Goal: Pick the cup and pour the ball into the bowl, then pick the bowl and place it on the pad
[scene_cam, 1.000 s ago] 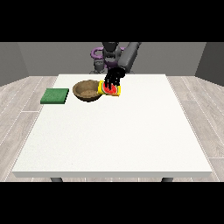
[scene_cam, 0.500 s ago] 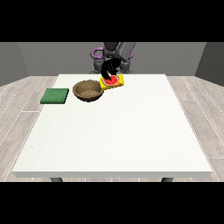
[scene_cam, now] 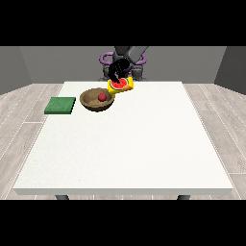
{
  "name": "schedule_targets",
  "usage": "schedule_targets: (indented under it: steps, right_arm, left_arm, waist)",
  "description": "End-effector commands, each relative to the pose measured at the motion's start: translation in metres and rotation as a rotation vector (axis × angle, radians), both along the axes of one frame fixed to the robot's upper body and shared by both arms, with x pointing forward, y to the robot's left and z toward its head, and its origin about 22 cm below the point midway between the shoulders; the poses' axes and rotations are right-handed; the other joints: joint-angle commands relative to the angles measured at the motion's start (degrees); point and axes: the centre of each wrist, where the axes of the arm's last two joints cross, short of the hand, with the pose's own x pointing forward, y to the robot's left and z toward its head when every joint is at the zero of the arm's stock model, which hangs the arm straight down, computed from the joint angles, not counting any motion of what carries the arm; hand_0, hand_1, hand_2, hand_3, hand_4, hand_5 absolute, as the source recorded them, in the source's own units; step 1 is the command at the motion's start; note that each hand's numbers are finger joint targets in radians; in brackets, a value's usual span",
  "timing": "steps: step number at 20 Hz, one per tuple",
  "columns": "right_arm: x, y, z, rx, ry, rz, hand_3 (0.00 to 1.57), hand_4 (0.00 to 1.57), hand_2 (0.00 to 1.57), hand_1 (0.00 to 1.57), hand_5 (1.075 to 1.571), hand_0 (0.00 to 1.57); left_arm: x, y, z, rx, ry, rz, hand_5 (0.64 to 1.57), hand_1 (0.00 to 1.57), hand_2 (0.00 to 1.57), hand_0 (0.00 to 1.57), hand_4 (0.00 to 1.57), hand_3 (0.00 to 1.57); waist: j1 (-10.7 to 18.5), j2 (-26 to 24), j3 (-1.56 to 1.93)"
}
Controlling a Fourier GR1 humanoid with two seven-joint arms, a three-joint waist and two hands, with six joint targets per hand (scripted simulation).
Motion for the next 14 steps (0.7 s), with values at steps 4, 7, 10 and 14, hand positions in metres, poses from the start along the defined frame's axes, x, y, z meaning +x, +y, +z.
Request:
schedule_targets:
  steps: [4, 7, 10, 14]
  right_arm:
    - [-0.021, -0.030, -0.014, -0.018, 0.034, -0.045, 0.00, 0.38, 0.00, 0.00, 1.564, 0.00]
    - [-0.021, -0.024, -0.007, -0.012, 0.019, -0.053, 0.00, 0.38, 0.00, 0.00, 1.566, 0.00]
    - [-0.026, -0.026, 0.005, 0.000, -0.040, -0.022, 0.00, 0.40, 0.00, 0.00, 1.565, 0.00]
    - [-0.038, -0.015, 0.016, -0.009, -0.096, -0.017, 0.00, 0.40, 0.00, 0.00, 1.566, 0.00]
  left_arm:
    - [0.019, 0.049, 0.029, -0.564, -0.007, 0.137, 1.548, 1.11, 1.47, 1.11, 0.95, 1.48]
    - [0.012, 0.078, 0.020, -0.814, -0.014, 0.169, 1.569, 1.26, 1.57, 1.26, 0.75, 1.57]
    - [-0.013, 0.108, -0.016, -0.951, -0.024, 0.186, 1.571, 1.21, 1.57, 1.21, 0.93, 1.57]
    - [-0.038, 0.157, -0.037, -1.088, -0.049, 0.192, 1.549, 1.55, 1.57, 1.55, 1.31, 1.57]
  waist:
    - [2.5, -2.0, -0.12]
    - [4.7, -0.7, -0.41]
    - [2.8, 3.1, -0.47]
    - [1.9, 6.0, -0.51]
